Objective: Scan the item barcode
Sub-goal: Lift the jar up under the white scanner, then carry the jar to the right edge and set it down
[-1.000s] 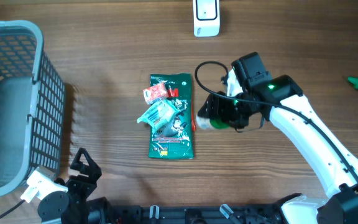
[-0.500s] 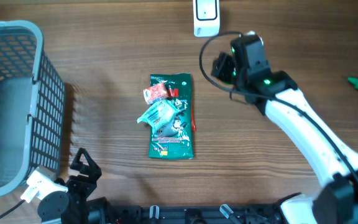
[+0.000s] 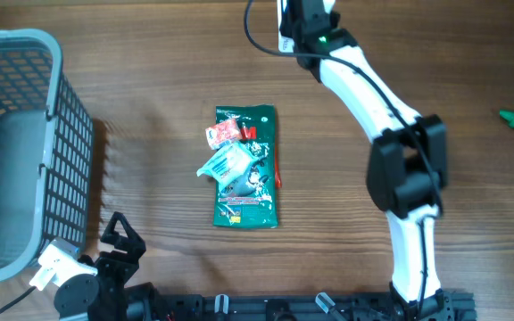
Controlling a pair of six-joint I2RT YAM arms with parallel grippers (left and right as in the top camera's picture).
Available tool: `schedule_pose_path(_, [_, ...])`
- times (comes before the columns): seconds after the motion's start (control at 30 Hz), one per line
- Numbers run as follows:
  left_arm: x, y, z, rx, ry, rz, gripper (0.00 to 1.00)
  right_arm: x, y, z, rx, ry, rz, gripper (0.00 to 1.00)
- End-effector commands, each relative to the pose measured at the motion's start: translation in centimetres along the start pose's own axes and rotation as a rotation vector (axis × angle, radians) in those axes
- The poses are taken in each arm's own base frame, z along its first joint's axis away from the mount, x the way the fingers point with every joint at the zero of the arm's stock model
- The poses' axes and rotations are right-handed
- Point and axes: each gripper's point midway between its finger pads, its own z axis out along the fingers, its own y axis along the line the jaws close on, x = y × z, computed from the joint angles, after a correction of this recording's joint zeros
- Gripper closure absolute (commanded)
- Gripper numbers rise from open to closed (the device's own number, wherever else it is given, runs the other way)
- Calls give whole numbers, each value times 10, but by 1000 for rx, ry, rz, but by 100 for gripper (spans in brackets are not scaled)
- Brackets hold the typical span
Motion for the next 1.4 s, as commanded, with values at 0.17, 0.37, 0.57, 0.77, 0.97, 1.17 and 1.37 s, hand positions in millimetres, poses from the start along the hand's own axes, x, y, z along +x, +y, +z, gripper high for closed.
schedule_pose_path(0.17, [-1,2,0,-11,-10,-7,0,-37,-9,36,87,-205,-11,57])
schedule_pose_path(0.37, [-1,2,0,-11,-10,-7,0,-46,-2,34,68,-242,11,56])
schedule_pose_path(0.57, [-1,2,0,-11,-10,-7,0,-59,-9,17,108,-161,-12,56])
schedule_pose_path(0.77, [-1,2,0,-11,-10,-7,0,-91,-109,-7,312,-30,12,59])
schedule_pose_path(0.97, [-1,2,0,-11,-10,-7,0,-59,-245,-4,451,228,220,56])
schedule_pose_path(1.17, [-1,2,0,-11,-10,-7,0,-33,-371,-5,389,407,522,59])
schedule_pose_path(1.37, [-1,2,0,-11,-10,-7,0,5,-485,-8,526,409,803,58])
